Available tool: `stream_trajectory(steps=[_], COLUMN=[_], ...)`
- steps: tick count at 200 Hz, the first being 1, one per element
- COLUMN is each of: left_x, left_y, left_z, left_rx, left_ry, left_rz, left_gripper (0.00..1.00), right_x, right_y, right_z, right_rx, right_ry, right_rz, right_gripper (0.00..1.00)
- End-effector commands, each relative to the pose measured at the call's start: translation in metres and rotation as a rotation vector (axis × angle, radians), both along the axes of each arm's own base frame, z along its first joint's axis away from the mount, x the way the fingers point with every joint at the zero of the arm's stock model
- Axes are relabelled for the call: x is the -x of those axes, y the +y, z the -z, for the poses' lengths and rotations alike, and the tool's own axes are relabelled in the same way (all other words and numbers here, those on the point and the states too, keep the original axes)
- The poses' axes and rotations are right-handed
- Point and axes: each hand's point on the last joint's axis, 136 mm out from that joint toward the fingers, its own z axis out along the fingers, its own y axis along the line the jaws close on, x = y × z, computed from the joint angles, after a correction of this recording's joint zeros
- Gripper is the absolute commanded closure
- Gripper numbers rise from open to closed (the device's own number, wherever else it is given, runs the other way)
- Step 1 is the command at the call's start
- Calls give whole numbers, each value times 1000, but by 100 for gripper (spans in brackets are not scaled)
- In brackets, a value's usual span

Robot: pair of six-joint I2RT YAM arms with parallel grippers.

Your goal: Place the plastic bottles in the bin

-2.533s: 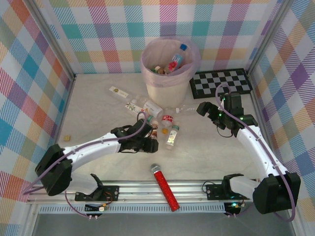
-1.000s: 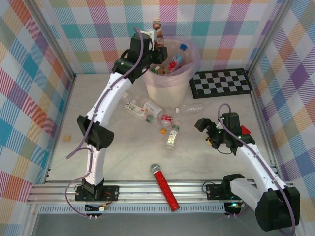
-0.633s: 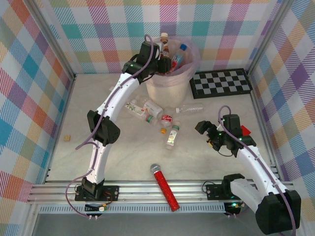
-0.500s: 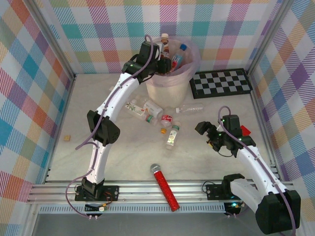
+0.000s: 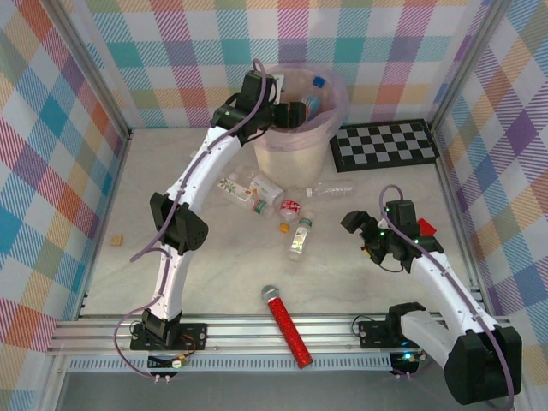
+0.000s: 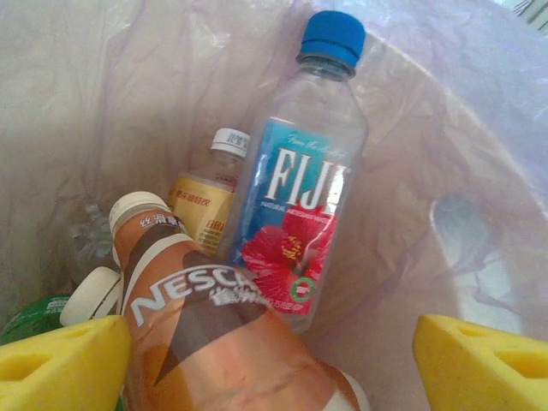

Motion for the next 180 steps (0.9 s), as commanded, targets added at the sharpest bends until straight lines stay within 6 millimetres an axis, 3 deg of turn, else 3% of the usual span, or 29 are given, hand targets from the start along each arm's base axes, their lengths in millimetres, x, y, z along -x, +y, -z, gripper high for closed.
stream_trajectory(steps=[1, 47, 62, 83, 113, 147, 180], left_x=[25, 71, 88, 116, 152, 179, 205], left_y=[14, 33, 51, 75, 103, 140, 151], left_z=[-87, -142, -148, -141, -92, -32, 52], left_rx=[92, 51, 10, -4, -7, -7, 50], left_ry=[-148, -253, -245, -220, -151, -6, 172], left_rz=[22, 97, 88, 69, 34, -64, -121], left_gripper=[14, 12, 11, 10, 9, 9, 8], right_x=[-9, -19, -25, -39, -60, -90, -127], right_y=[-10, -23, -22, -18, -17, -14, -5], right_z=[-4, -2, -2, -3, -2, -6, -6], right_rx=[24, 48, 60, 58, 60, 61, 45], right_ry=[28, 167, 201, 220, 242, 262, 270], right_rz=[99, 256, 261, 262, 296, 328, 332], right_gripper=[1, 1, 1, 1, 1, 1, 1])
